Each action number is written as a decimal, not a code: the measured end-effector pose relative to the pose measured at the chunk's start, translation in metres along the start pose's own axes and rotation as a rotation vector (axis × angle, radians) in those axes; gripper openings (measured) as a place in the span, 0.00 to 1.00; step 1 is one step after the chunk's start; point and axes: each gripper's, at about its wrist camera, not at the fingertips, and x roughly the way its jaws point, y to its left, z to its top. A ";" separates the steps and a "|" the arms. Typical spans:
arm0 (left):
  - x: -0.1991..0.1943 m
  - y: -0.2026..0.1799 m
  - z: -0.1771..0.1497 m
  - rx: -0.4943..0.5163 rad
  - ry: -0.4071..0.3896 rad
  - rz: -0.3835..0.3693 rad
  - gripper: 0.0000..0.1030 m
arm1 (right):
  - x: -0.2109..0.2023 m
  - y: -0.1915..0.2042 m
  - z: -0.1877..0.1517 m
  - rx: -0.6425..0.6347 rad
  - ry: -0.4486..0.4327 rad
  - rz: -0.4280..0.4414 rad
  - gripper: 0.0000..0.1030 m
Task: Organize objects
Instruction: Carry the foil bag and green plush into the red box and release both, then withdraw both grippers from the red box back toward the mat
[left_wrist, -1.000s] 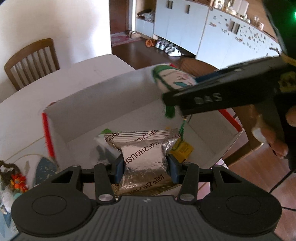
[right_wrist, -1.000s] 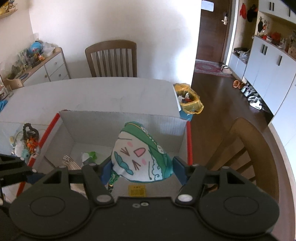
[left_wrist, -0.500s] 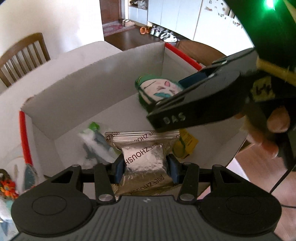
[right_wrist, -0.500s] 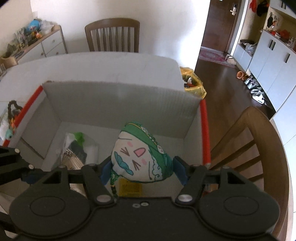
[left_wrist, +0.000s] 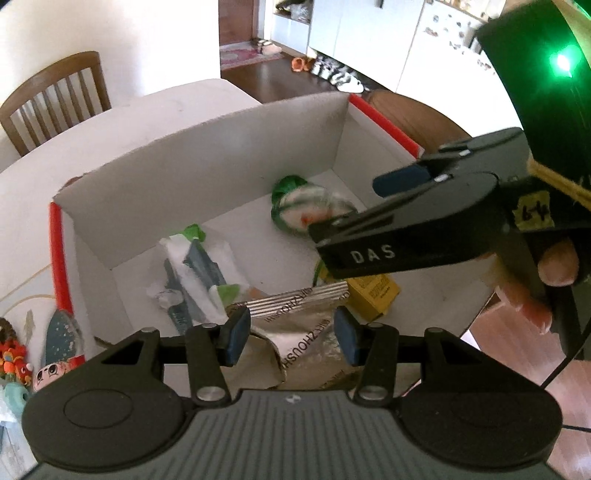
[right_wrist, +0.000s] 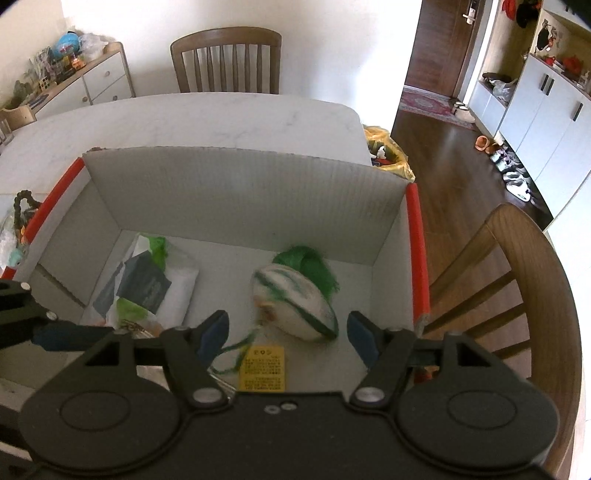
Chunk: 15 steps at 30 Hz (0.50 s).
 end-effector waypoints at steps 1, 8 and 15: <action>-0.003 0.002 0.000 -0.004 -0.007 0.000 0.47 | -0.002 0.000 0.000 0.001 -0.005 0.003 0.69; -0.019 0.005 0.003 -0.042 -0.061 0.008 0.47 | -0.024 0.002 0.000 0.002 -0.046 0.023 0.70; -0.043 0.009 -0.002 -0.066 -0.126 0.011 0.48 | -0.055 0.008 -0.001 0.017 -0.107 0.039 0.70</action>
